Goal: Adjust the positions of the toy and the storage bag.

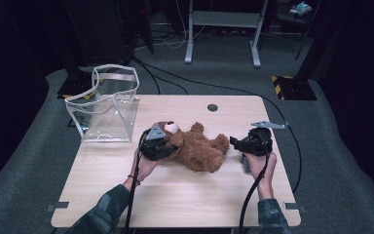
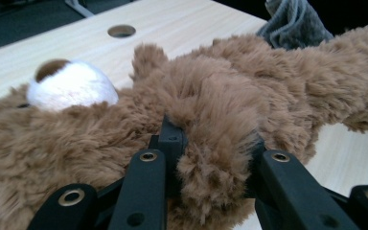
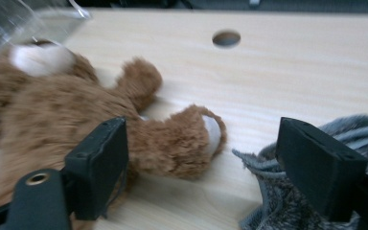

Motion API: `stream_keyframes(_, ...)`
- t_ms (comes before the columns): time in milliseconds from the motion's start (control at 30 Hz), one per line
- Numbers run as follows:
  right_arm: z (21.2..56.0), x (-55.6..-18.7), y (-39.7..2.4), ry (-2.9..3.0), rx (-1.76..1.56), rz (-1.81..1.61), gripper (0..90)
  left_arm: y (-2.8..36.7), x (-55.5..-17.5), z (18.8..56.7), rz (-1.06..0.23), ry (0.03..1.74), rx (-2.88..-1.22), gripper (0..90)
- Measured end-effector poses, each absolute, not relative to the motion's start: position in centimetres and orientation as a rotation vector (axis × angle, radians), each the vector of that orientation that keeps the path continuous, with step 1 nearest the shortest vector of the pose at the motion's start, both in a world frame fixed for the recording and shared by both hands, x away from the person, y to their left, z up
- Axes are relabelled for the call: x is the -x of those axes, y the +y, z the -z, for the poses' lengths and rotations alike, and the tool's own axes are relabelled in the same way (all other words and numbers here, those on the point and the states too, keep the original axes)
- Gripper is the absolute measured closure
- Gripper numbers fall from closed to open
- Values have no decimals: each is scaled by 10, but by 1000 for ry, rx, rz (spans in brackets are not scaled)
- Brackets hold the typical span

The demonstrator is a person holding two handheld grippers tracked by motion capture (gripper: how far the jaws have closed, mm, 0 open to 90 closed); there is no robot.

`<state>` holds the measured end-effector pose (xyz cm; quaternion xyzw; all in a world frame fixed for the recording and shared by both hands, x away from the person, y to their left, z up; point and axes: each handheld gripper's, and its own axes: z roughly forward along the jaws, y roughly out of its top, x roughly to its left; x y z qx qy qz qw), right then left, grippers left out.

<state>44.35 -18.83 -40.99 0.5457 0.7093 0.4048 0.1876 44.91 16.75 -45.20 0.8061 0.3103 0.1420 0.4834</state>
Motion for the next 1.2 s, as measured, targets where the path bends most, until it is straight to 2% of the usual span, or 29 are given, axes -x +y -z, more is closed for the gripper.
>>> stream_keyframes(167, 435, -465, -178, 2076, -1609, -1092, 143, 169, -446, 456, -337, 754, -1974, 719)
stream_keyframes(433, 453, -504, -154, 2141, -1704, -1010, 132, 170, -441, 460, -331, 761, -1973, 710)
stream_keyframes(567, 469, -517, -146, 2210, -1742, -932, 161, 171, -440, 461, -341, 757, -1983, 706)
stream_keyframes(667, 475, -519, -145, 2227, -1768, -954, 252, 171, -440, 462, -340, 759, -1981, 707)
stream_keyframes(967, 478, -513, -144, 2266, -1731, -997, 677, 170, -438, 463, -342, 765, -1979, 717)
stream_keyframes(1067, 477, -510, -141, 2273, -1695, -985, 749, 171, -438, 461, -367, 761, -1967, 731)
stream_keyframes(1200, 467, -506, -140, 2219, -1658, -993, 777, 175, -438, 453, -394, 738, -1949, 749)
